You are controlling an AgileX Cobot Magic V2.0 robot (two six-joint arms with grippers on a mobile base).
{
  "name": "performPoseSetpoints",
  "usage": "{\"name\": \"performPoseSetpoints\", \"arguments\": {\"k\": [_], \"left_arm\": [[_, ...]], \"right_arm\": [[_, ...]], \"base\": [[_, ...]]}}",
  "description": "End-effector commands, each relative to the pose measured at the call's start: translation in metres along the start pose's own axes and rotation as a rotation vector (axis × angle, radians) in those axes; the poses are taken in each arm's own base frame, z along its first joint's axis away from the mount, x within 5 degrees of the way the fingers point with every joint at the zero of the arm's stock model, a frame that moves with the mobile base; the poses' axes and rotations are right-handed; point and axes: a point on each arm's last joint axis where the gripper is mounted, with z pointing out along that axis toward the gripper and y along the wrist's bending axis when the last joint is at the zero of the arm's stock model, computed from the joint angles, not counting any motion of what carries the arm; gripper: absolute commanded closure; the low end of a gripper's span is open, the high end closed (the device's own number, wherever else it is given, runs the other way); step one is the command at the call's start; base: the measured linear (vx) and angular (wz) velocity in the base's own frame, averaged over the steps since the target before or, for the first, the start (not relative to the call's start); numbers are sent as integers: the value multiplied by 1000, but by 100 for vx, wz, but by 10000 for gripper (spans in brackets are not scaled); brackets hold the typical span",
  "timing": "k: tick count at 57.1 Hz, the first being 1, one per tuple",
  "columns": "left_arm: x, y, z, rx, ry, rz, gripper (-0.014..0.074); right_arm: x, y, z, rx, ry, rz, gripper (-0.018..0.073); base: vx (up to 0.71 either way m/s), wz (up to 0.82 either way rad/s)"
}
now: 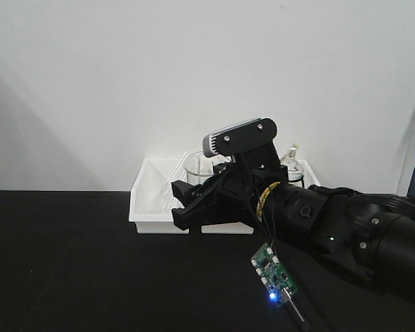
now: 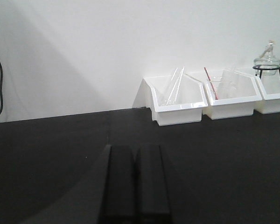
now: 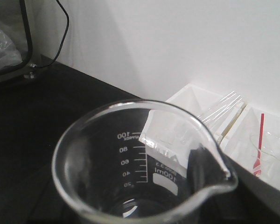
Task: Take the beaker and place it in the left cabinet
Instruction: 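Close the right gripper around the beaker and lift it, then hold the beaker in the right gripper while the base turns away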
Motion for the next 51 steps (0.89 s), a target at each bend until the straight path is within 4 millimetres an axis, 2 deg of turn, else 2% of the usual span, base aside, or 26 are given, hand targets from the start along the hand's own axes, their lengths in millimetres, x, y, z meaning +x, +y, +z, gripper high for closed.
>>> {"name": "performPoseSetpoints", "arguments": {"k": [1,30,51], "left_arm": [[-3,0,-1,-7,-87,-11,595],[-3,0,-1,-7,-87,-11,595],[-3,0,-1,-7,-87,-11,595]], "right_arm": [[-31,1,-14,-25,-130,-2,503],[-24,1,-7,-27,-107,-1,503],[-21,1,-5,-27,-99,-1,503]], "base": [[-6,0],[-12,-2],[-20,15]]}}
